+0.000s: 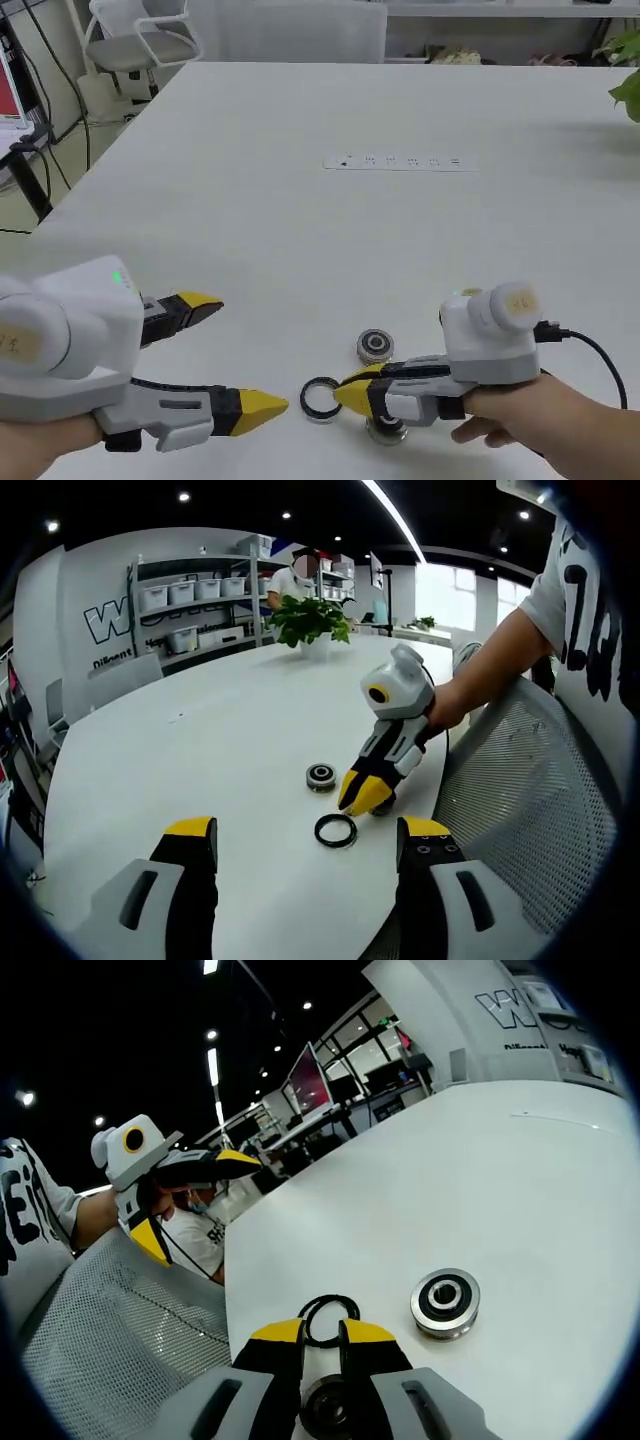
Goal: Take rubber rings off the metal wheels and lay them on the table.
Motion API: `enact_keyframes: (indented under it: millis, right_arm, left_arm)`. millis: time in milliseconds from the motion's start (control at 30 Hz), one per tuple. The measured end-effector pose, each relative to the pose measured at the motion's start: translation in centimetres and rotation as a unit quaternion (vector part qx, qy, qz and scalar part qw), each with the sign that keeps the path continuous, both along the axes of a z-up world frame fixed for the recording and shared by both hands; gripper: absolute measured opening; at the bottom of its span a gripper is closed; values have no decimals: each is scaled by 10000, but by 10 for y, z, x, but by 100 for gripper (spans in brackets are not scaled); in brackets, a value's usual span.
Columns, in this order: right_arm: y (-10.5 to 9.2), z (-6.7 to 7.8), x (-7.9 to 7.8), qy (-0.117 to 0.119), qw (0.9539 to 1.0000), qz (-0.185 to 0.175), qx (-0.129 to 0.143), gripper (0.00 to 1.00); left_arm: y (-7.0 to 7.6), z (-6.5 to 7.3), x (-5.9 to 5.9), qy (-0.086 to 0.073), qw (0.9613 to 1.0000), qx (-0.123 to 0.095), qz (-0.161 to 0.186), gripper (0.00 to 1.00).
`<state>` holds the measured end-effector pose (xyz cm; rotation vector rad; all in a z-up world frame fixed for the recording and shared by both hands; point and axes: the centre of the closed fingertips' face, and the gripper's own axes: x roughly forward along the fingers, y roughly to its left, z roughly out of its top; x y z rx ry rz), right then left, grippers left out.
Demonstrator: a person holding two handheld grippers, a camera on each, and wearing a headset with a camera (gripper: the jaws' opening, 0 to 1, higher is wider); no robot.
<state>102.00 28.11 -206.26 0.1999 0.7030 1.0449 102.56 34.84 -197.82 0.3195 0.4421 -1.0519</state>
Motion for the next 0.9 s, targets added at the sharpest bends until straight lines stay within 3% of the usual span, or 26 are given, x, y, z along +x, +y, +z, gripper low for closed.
enact_keyframes:
  millis: [500,900]
  right_arm:
    - [-6,21,1,-243,9997,66,48,25]
    - [-19,53,4,-617,9980,-73,114,33]
  left_arm:
    - [0,3,-1,-11,10000,-52,-2,71]
    - [1,10,-5,-76,9999,-81,-17,71]
